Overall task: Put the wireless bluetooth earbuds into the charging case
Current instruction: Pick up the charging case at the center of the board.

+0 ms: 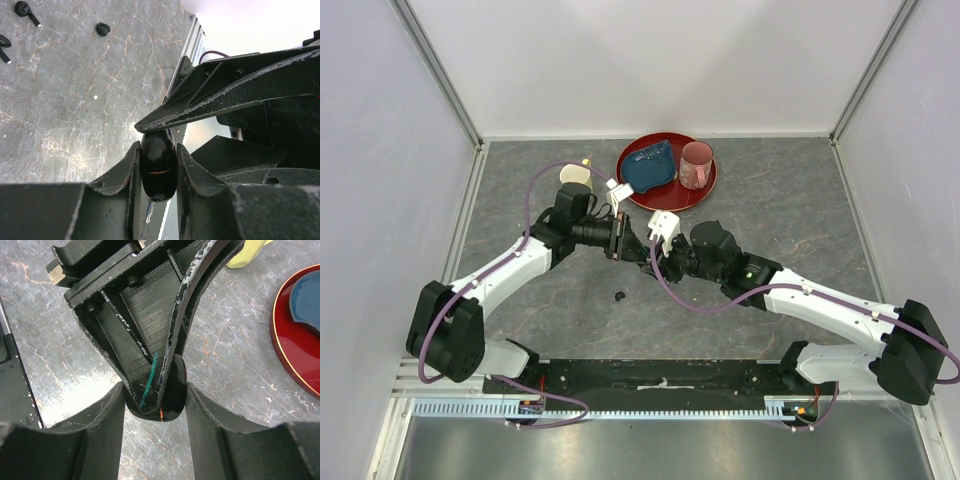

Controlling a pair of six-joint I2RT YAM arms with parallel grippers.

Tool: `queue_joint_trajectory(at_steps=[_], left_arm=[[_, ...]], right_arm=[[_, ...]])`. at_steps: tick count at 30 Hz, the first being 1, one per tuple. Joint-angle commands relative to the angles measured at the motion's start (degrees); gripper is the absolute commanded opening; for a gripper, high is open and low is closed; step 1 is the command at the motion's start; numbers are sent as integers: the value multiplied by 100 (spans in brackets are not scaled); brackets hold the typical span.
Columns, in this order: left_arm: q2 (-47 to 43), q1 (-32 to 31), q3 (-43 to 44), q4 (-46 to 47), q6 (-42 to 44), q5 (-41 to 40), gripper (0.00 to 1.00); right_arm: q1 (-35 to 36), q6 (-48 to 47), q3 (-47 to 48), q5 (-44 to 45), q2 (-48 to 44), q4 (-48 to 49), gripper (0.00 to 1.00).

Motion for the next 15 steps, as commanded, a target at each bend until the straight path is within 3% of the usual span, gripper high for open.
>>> queue_joint_trajectory(at_steps=[1, 3, 4, 5, 6, 11, 15], left_arm=[[-178, -62, 180, -76, 365, 168, 2], [-240, -62, 162, -94, 400, 80, 2], [-310, -62, 162, -111, 435, -60, 2], [-346, -62, 154, -111, 444, -140, 2], [-381, -62, 145, -146, 462, -245, 2], [-600, -36, 101, -261, 576, -1115, 2], [-854, 44, 31, -287, 629, -1739, 2]], right_arm=[[-26, 138, 141, 114, -24, 376, 33], [-26, 191, 141, 166, -41, 420, 46], [-35, 261, 141, 193, -59, 455, 54], [-26, 297, 141, 236, -67, 473, 70], [-26, 340, 141, 272, -85, 482, 75], [-26, 507, 62, 483, -366, 473, 89], [-35, 761, -105, 894, -778, 394, 94]])
